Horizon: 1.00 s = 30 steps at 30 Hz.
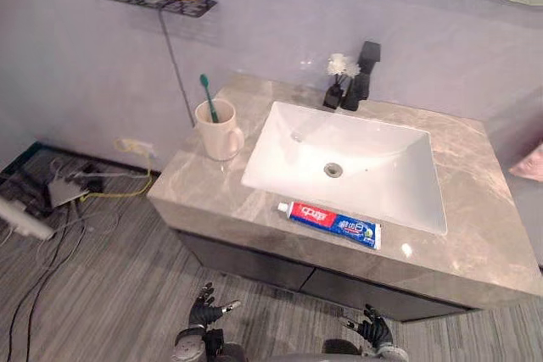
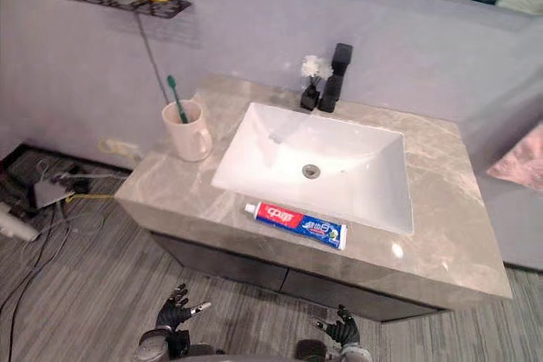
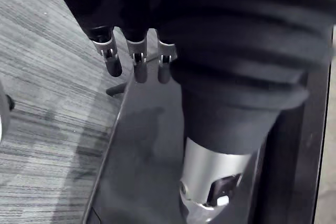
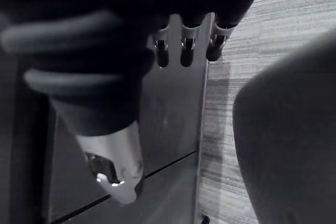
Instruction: Organize washtable
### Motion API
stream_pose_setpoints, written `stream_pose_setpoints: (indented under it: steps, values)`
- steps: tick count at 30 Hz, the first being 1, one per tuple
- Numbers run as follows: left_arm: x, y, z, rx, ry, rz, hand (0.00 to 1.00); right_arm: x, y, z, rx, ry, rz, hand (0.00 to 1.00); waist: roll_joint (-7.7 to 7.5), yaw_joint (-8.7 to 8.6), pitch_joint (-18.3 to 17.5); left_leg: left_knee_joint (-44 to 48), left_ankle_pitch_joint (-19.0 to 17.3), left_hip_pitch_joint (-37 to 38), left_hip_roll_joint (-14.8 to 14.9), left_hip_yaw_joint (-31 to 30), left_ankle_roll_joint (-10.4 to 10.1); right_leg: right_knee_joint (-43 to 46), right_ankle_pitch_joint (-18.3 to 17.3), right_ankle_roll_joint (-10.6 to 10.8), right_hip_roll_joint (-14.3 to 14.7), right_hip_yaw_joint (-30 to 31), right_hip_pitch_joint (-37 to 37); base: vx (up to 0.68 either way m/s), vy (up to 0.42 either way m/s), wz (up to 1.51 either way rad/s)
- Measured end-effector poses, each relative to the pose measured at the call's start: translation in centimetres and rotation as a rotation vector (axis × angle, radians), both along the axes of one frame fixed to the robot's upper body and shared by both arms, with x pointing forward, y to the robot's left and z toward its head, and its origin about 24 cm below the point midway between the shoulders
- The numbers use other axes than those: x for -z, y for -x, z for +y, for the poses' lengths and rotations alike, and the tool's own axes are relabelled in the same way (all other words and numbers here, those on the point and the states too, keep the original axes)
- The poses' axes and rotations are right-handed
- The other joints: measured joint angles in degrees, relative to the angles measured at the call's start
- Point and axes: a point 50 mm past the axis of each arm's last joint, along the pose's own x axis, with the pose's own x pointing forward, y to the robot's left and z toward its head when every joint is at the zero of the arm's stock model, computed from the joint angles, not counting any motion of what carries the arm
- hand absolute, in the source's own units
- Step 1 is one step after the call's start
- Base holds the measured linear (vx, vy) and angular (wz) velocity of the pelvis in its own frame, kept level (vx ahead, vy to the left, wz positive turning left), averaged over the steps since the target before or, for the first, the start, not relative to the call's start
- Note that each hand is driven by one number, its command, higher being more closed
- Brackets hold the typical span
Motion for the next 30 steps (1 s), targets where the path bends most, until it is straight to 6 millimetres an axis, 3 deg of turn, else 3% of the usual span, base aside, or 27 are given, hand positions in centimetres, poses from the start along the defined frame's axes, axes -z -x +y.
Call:
stream_pose_setpoints:
  steps: [3, 4, 5, 6, 9, 10, 12, 13, 15, 17, 21, 25, 30]
  values:
    - [0.4, 0.2, 0.3, 0.004, -0.006, 0.031, 0.00, 0.1, -0.7, -0.5, -0.043, 0.029, 0.012, 0.00, 0.79, 0.18, -0.29, -0.42, 0.29, -0.05, 0.35, 0.30, -0.49, -11.51, -0.23, -1.57, 2.85, -3.24, 3.57, 0.14, -0.049, -0.46]
    - [0.6, 0.4, 0.1, 0.003, -0.001, 0.043, 0.00, 0.1, -0.7, -0.8, -0.044, 0.039, 0.011, 0.00, 1.67, 0.15, -0.09, -0.37, 0.30, -0.06, 0.59, 0.13, -0.51, -13.66, 0.00, -1.51, 3.36, -3.27, 4.50, 0.14, -0.063, -0.34]
    - [0.8, 0.8, -0.5, 0.002, 0.020, 0.060, 0.00, 0.1, -0.3, -1.6, -0.036, 0.055, 0.023, 0.00, 3.50, -0.40, -0.05, -0.28, 0.59, 0.12, 0.95, -0.46, -0.96, -16.89, 1.50, -1.64, 4.49, -3.75, 6.37, 0.15, -0.043, -0.04]
    - [0.9, 0.9, -0.9, -0.001, 0.029, 0.064, 0.00, 0.1, -0.2, -1.8, -0.022, 0.060, 0.022, 0.00, 3.97, -0.95, -0.11, -0.28, 1.26, 0.99, 1.01, -1.16, -1.82, -19.63, 2.08, -1.10, 4.89, -4.00, 8.68, 0.16, -0.045, 0.04]
    - [1.0, 1.1, -1.0, -0.002, 0.034, 0.070, 0.00, 0.2, 0.3, -2.1, 0.000, 0.063, 0.038, 0.00, 4.02, -0.87, -0.33, 2.49, 1.41, 1.37, 2.09, -1.87, -1.99, -23.05, 2.68, -1.20, 5.56, -4.60, 12.69, 0.13, -0.068, 0.06]
    - [0.8, 0.6, -0.9, 0.000, 0.032, 0.055, 0.00, 0.3, 0.6, -2.4, 0.027, 0.058, 0.048, 0.00, 3.47, -0.73, -0.11, 7.69, 1.40, -0.06, 3.00, -2.04, -2.03, -24.33, 3.02, -1.42, 5.62, -4.69, 13.89, 0.11, -0.074, 0.03]
    - [0.7, 0.5, -0.7, -0.018, 0.030, 0.048, 0.00, 0.3, 0.7, -2.4, 0.033, 0.058, 0.047, 0.00, 2.53, -0.47, 0.61, 20.14, 2.55, -5.14, 5.10, -2.48, -4.39, -25.97, 3.61, -1.82, 5.57, -4.46, 15.77, 0.11, -0.040, -0.14]
    - [0.7, 0.7, -0.1, -0.028, 0.018, 0.053, 0.00, 0.3, 0.6, -2.2, 0.034, 0.052, 0.043, 0.00, 2.22, 0.76, 1.09, 23.71, -0.30, -7.66, 6.07, -3.41, -4.19, -26.25, 3.70, -1.95, 5.48, -3.36, 16.52, 0.11, 0.056, -0.40]
    - [0.7, 1.1, 0.0, -0.050, 0.020, 0.058, 0.00, 0.3, 0.6, -2.6, 0.048, 0.063, 0.046, 0.00, 2.66, 1.04, 1.53, 20.31, -2.09, -9.04, 5.83, -5.09, -3.55, -25.89, 3.70, -1.94, 5.40, -1.76, 17.20, 0.09, 0.124, -0.42]
    - [0.8, 1.5, 0.1, -0.068, 0.018, 0.065, 0.00, 0.1, 0.5, -2.9, 0.056, 0.075, 0.041, 0.00, 3.73, 1.01, 1.44, 7.25, 2.21, -7.93, 3.98, -8.88, -2.46, -25.88, 3.55, -0.68, 5.94, 0.20, 16.80, 0.04, 0.179, -0.37]
    - [0.7, 1.6, 1.0, -0.065, -0.016, 0.070, 0.00, 0.3, 0.7, -2.1, 0.054, 0.055, 0.047, 0.00, 0.26, 0.89, 0.71, 0.43, 5.29, -4.70, -0.73, -7.01, -0.66, -27.35, 3.73, -0.13, 2.41, 2.33, 16.73, 0.00, 0.135, -0.09]
    - [0.8, 2.0, 1.1, -0.062, -0.017, 0.082, 0.00, 0.5, 1.1, -2.0, 0.054, 0.051, 0.059, 0.00, 0.02, 0.78, 0.18, -5.91, 8.63, -1.42, -3.06, -6.40, -0.11, -28.19, 4.34, 0.95, 1.34, 3.35, 16.95, -0.04, 0.062, -0.09]
    - [1.0, 2.2, 0.9, -0.059, -0.012, 0.085, 0.00, 0.8, 1.6, -2.2, 0.059, 0.046, 0.088, 0.00, 0.70, 0.82, -0.20, -11.00, 12.34, 0.55, -3.20, -7.34, -0.58, -28.25, 4.64, 1.39, 2.11, 3.33, 16.98, -0.05, -0.030, 0.07]
